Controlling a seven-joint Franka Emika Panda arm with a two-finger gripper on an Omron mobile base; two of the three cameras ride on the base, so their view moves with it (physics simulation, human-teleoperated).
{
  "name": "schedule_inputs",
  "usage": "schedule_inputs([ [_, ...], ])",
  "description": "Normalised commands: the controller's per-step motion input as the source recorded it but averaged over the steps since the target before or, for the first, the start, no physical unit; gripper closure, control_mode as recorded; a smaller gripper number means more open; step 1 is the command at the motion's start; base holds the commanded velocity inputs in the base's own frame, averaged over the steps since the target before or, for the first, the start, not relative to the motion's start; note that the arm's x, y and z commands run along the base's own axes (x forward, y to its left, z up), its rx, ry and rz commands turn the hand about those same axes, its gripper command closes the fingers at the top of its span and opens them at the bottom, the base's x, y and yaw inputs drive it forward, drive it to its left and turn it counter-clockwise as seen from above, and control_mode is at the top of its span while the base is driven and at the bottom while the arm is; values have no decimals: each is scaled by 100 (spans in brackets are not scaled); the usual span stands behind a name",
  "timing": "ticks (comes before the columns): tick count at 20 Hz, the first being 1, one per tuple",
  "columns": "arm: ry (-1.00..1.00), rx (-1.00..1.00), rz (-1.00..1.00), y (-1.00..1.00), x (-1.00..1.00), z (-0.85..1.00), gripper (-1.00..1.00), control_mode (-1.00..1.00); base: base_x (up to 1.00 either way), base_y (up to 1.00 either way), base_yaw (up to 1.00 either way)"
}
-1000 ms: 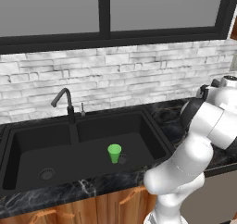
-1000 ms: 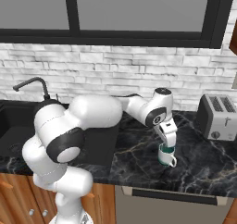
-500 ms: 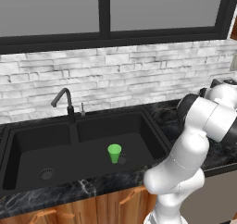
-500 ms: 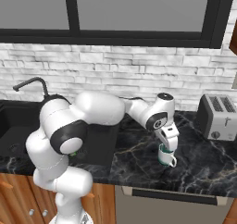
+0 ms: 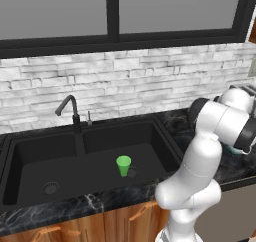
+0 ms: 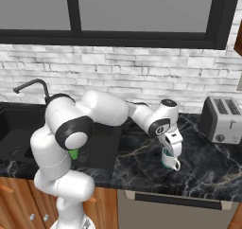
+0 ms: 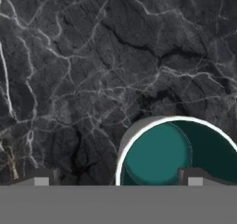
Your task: Move any existing items from the left basin to the right basin for drying. Then move the mug from the counter to the left basin of the sink for washing.
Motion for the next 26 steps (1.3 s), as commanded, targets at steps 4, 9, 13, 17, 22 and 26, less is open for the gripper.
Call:
schedule_inputs([
  [4,3,0,1,0,5,-17,-100,-100,0,0,0],
  [9,7,0,0,2,7,-5,100,-100,0,0,0],
  [13,0,0,0,0,2,-1,100,-100,0,0,0],
  [17,0,0,0,4,0,0,100,-100,0,0,0],
  [22,1,0,0,25,0,3,100,-100,0,0,0],
  [26,0,-3,0,31,0,46,100,-100,0,0,0],
])
